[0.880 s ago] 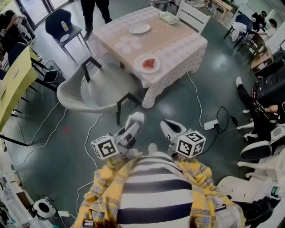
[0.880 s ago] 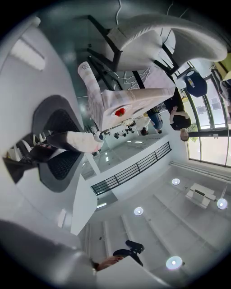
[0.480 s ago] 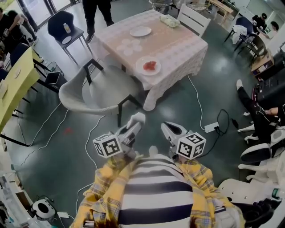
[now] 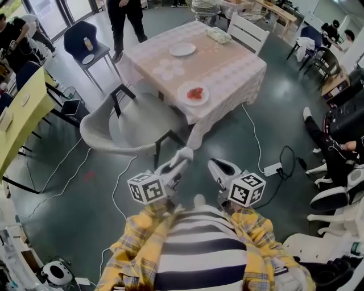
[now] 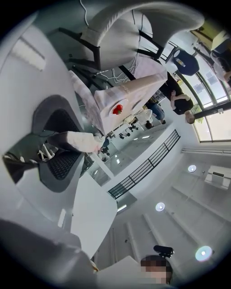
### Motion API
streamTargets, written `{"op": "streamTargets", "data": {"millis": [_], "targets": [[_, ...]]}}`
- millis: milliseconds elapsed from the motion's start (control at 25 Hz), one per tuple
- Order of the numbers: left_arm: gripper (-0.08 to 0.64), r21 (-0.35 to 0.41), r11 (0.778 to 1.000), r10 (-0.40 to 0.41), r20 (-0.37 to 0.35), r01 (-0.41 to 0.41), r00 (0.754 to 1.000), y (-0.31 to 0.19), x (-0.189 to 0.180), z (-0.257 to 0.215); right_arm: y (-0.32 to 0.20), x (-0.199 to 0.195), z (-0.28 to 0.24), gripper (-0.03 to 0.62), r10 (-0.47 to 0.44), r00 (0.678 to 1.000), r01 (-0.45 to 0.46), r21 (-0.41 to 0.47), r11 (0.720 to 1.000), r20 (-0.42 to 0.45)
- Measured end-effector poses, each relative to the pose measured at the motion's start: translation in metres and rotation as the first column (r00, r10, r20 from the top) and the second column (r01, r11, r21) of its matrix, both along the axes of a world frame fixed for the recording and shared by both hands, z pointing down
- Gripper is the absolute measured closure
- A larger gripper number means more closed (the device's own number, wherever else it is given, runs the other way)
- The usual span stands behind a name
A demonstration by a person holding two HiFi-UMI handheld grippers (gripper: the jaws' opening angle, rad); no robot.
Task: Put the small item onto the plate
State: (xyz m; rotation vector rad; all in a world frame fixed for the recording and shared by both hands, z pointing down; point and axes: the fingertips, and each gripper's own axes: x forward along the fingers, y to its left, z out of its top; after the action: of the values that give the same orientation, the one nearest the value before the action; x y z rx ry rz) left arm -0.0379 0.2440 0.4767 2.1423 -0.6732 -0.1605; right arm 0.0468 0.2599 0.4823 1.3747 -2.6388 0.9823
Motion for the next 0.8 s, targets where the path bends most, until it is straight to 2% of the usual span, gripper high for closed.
{"op": "streamTargets", "data": {"millis": [160,320,440,680,800], "targets": [[0.466,-0.026,1.0,0.009,0.011,-0.008,1.0,0.007,-0.014,0.008,0.0,-0.011,0.012,0.589,0.037,0.999,-0.036,-0.05,0.998,0.017],[0.465,-0.024,0.999,0.023,0.0,-0.023,1.0,0.006,-0.029,0.012,-0.005,-0.023,0.021,0.594,0.046,0.998,-0.049,-0.081,0.996,-0.044],[0.466,-0.018,0.999,0.027,0.005,-0.027,1.0,-0.001,-0.038,0.017,-0.008,-0.027,0.018,0.595,0.045,0.995,-0.051,-0.066,0.997,-0.089],[0.466,-0.007,0.999,0.035,-0.032,-0.035,0.999,-0.015,-0.041,0.008,-0.018,-0.029,0.009,0.595,0.066,0.992,-0.072,-0.051,0.996,-0.109],[0.466,0.004,0.999,0.043,-0.022,-0.043,0.999,-0.028,-0.037,0.007,-0.033,-0.029,0.005,0.594,0.059,0.993,-0.064,-0.042,0.997,-0.105]]}}
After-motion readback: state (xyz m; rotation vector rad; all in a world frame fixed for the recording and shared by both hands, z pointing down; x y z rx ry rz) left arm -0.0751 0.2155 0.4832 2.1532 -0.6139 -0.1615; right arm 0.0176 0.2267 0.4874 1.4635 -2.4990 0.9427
